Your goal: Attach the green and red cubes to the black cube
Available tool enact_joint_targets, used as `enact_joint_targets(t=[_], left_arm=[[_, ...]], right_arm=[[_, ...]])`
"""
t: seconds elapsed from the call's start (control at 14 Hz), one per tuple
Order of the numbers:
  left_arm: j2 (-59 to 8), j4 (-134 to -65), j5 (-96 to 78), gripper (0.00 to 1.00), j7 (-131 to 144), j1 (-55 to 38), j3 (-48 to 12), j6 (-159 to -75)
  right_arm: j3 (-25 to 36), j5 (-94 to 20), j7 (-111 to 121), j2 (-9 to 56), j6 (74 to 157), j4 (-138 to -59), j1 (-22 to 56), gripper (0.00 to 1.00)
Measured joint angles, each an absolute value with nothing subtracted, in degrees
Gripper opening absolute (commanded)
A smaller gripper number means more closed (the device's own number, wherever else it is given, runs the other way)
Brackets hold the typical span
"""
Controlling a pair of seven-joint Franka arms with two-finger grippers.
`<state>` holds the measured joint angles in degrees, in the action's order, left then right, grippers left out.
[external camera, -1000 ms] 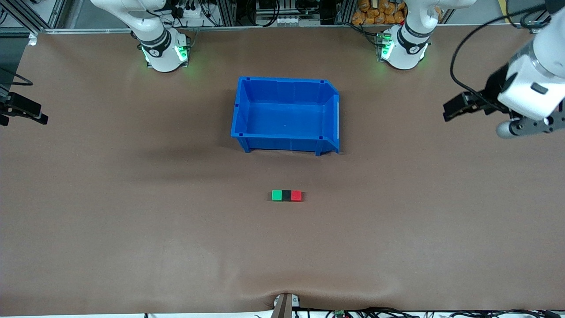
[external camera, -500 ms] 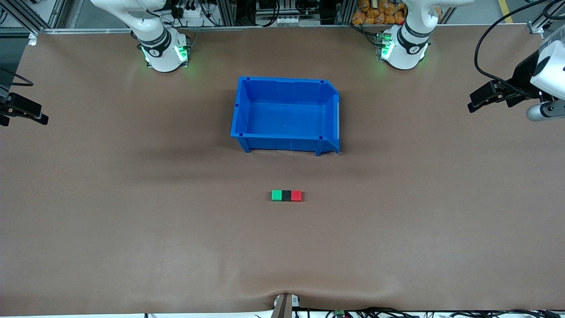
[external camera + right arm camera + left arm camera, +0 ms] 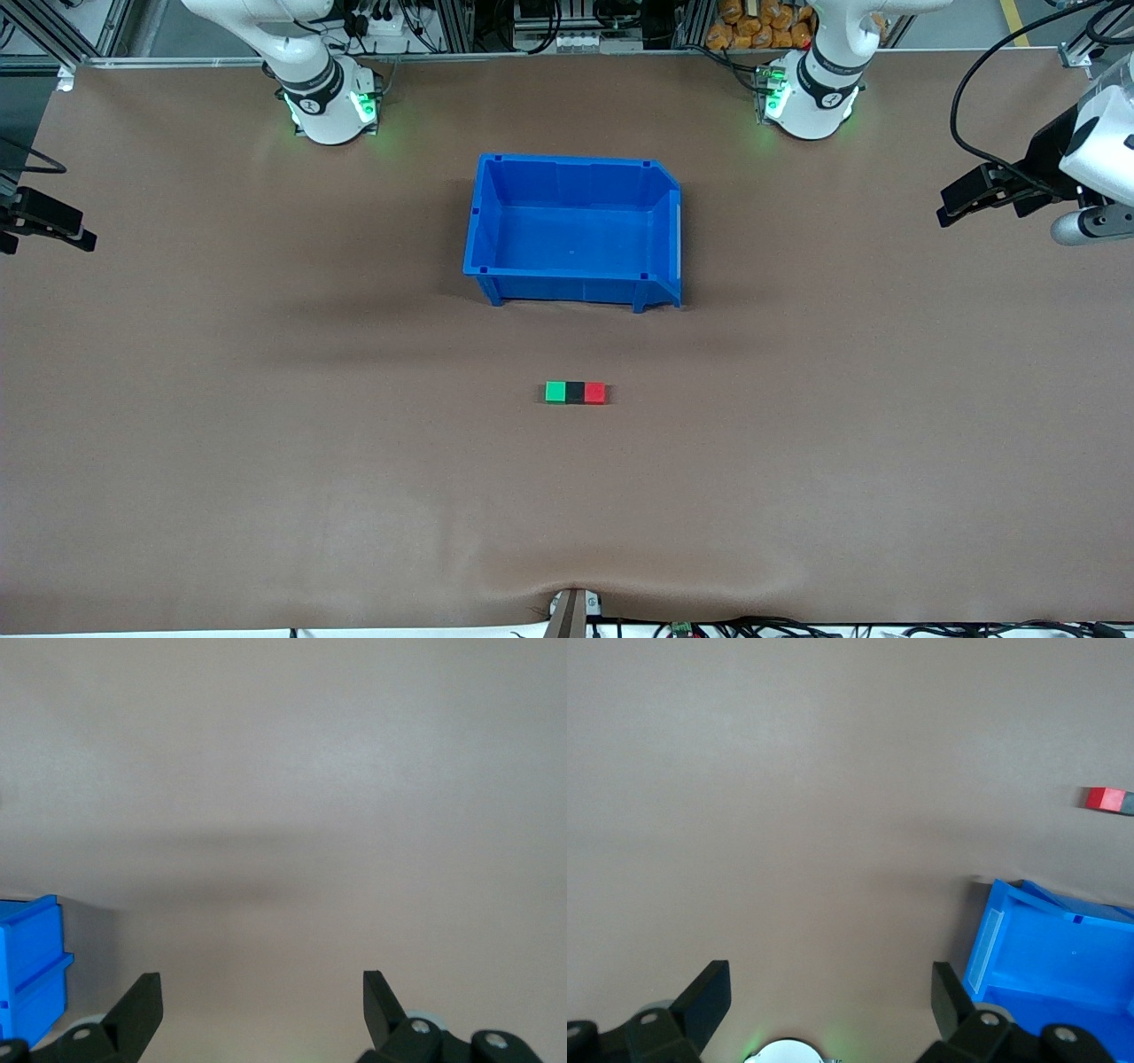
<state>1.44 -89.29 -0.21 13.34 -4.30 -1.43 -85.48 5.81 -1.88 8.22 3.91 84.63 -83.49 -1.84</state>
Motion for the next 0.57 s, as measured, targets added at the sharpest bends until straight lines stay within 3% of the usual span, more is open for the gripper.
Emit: enact_joint_targets(t=[0.57], left_arm=[[5.79,-89.26,-0.21,1.0,10.41,-3.34,-1.3,-82.34]], right_arm=[[5.68,-0.69,8.22,3.91,85.25,-83.48,-1.78,1.0]])
